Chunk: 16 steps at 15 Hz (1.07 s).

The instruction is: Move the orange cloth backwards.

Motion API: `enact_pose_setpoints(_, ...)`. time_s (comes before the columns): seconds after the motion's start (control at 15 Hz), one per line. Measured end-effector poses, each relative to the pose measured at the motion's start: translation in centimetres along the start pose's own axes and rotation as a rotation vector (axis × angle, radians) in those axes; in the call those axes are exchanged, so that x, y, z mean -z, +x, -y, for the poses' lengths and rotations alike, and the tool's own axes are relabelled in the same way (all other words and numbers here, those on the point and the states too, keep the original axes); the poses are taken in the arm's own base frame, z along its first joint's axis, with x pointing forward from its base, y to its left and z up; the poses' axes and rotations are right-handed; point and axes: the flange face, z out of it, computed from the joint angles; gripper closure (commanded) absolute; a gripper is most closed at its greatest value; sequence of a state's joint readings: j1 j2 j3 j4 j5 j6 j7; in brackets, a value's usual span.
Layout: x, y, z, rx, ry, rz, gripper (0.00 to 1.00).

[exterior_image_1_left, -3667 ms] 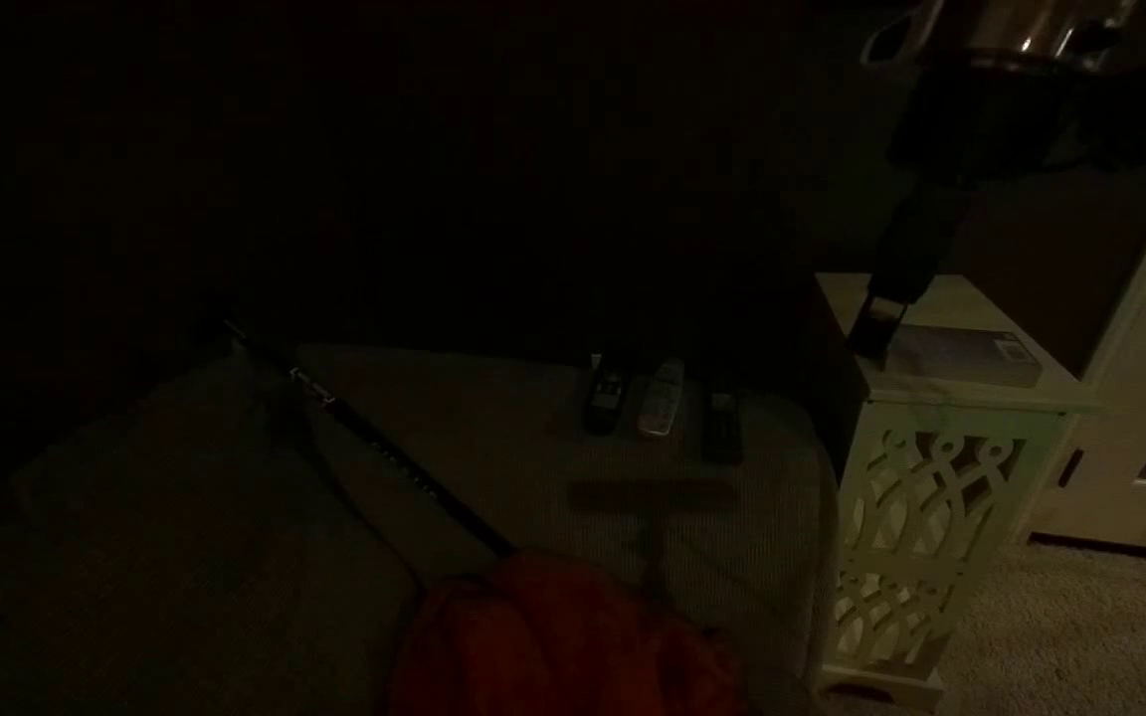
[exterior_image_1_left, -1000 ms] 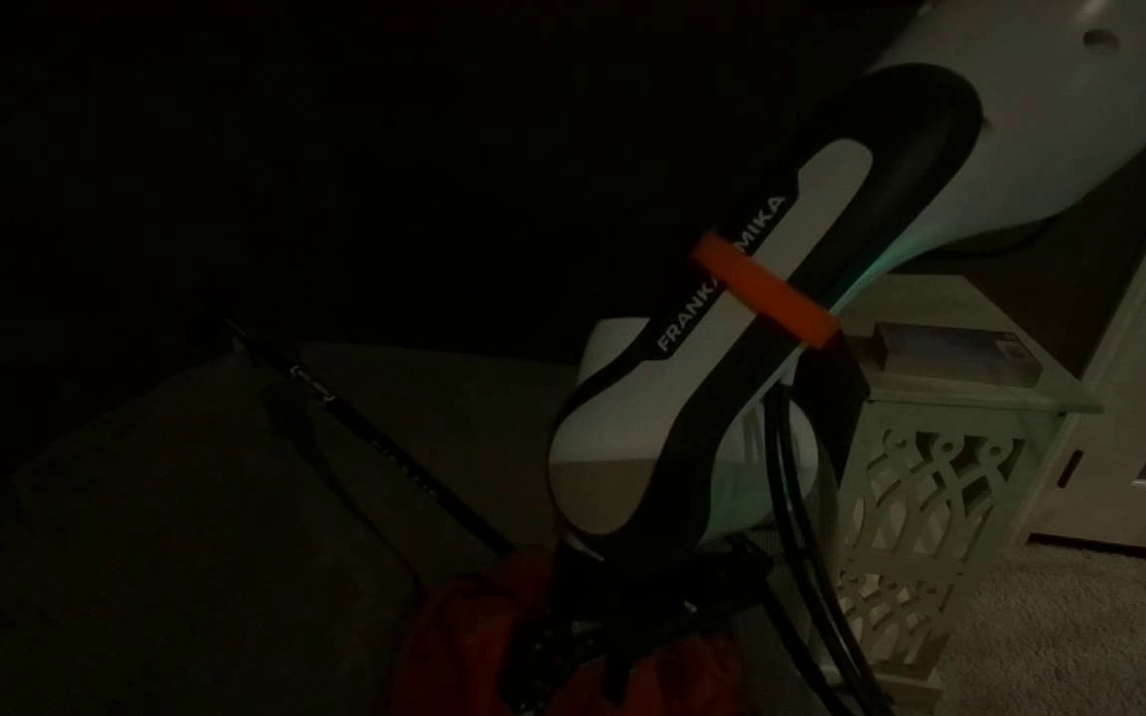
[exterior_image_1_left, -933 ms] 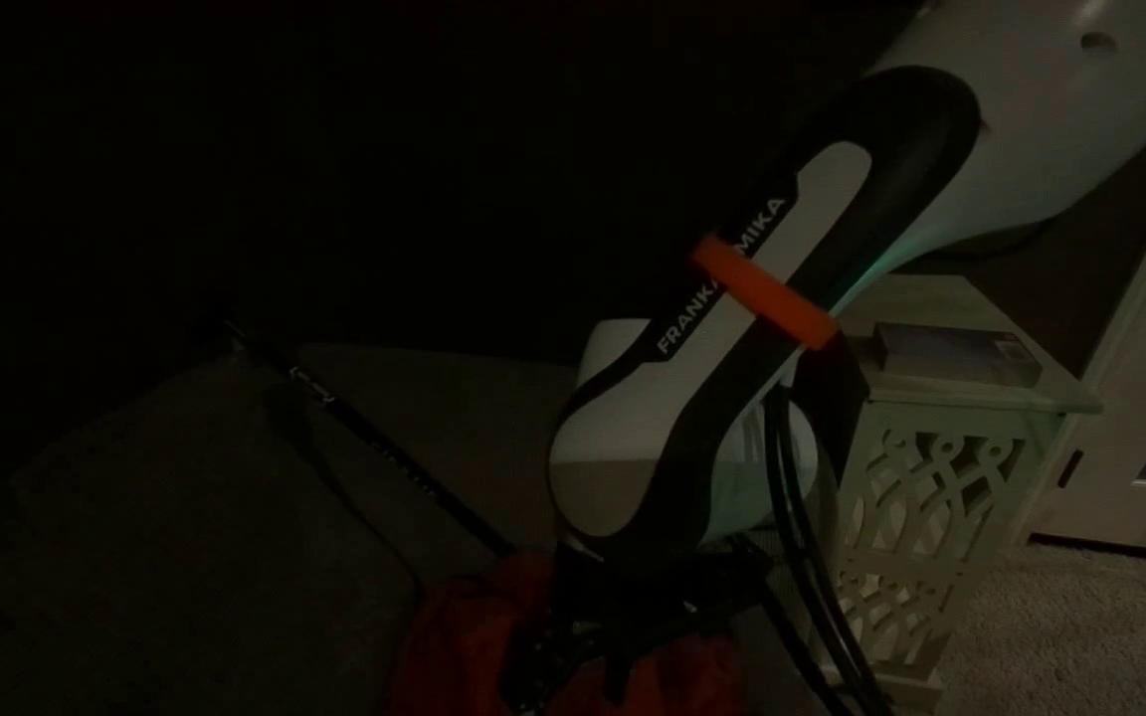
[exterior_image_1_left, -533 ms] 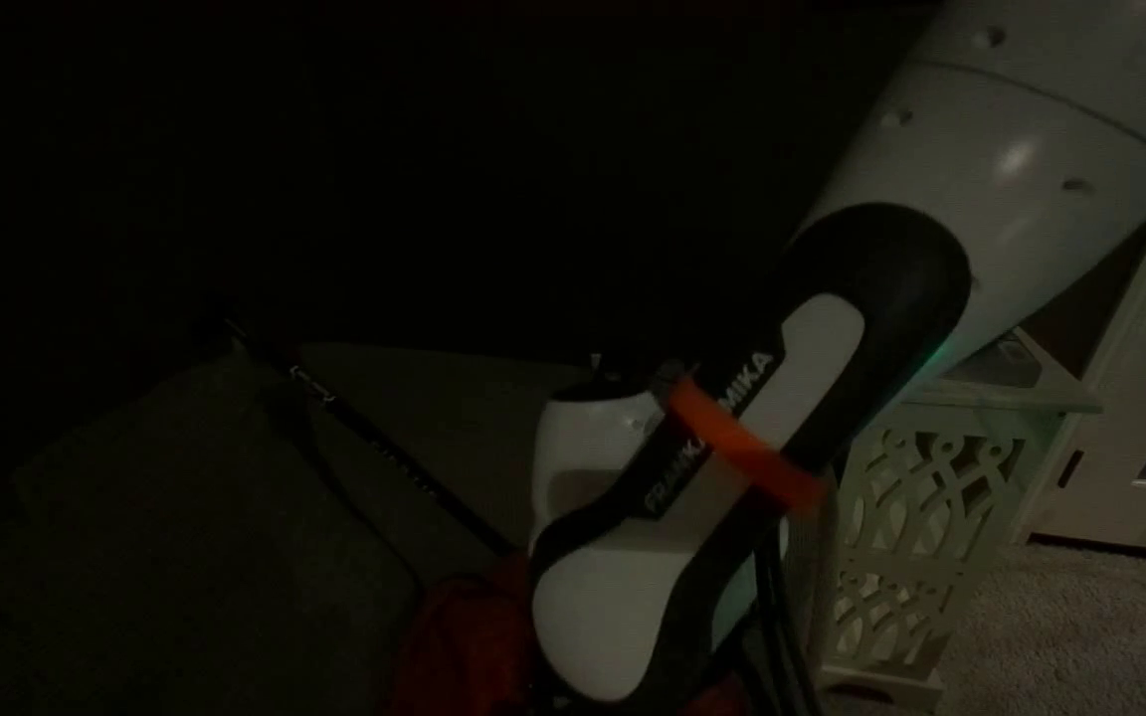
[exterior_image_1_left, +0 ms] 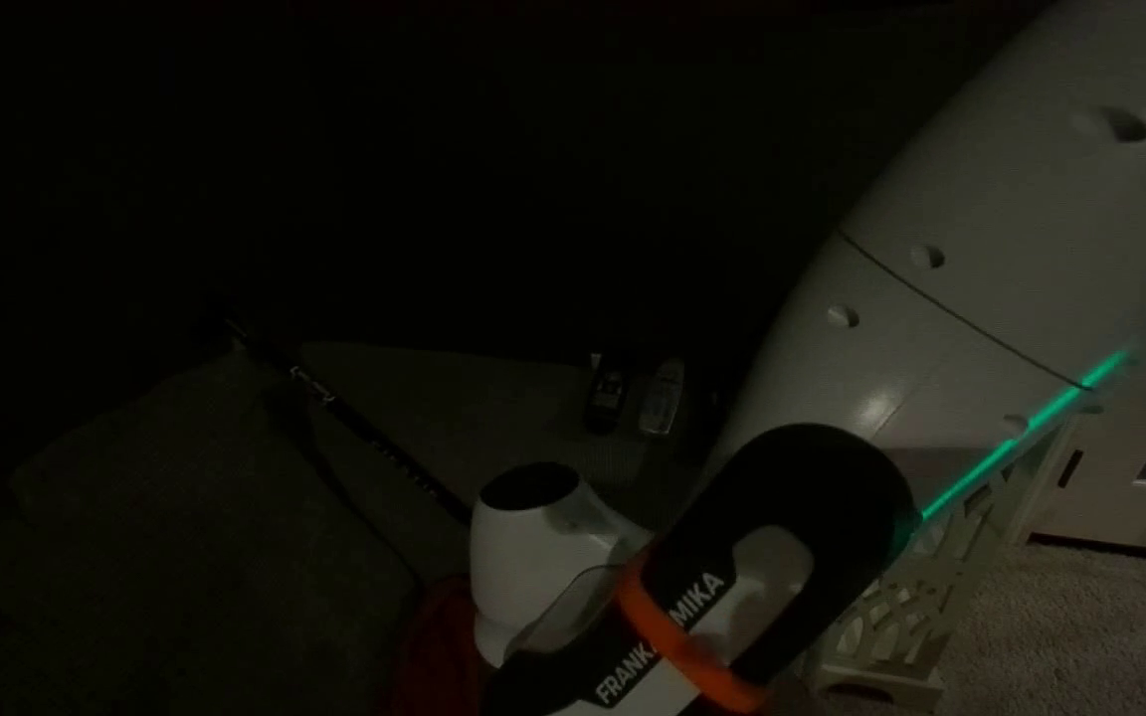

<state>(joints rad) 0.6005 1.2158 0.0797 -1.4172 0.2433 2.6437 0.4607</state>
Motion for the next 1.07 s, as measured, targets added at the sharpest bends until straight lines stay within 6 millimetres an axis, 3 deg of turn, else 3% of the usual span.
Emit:
enact_pose_setpoints(0.27, -1.3, 2.6, -1.1, -0.012, -0.07, 0.044, 0.0)
enact_pose_setpoints(0.67, -3.8, 5.7, -2.2, 0.041, -0.04, 0.084, 0.0)
enact_pose_setpoints(1.07, -4.9, 4.8, -1.1, 0.065, -0.04, 0.11, 0.0)
